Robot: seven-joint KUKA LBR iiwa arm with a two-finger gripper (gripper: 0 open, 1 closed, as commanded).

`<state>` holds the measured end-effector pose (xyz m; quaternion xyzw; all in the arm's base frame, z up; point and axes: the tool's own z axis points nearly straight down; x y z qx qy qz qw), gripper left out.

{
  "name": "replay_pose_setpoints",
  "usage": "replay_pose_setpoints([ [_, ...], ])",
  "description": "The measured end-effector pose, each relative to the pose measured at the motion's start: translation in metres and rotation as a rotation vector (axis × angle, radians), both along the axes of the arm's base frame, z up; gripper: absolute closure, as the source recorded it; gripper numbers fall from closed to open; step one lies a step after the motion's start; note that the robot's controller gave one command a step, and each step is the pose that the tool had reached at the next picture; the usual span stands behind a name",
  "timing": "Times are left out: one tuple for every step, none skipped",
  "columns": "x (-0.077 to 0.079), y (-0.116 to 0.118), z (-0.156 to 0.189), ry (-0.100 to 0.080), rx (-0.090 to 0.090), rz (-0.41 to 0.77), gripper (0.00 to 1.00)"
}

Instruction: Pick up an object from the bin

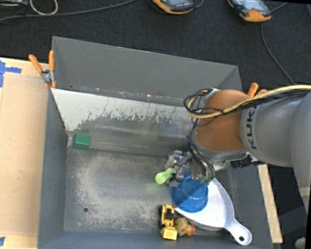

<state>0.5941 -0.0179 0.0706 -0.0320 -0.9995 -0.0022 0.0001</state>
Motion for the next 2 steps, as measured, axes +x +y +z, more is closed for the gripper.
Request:
replay_pose_setpoints([
  [0.007,0.012,0.071,0.006,-0.001,0.030,1.00],
  [-0.018,-0.021,0.168,0.013,0.001,-0.027,1.00],
])
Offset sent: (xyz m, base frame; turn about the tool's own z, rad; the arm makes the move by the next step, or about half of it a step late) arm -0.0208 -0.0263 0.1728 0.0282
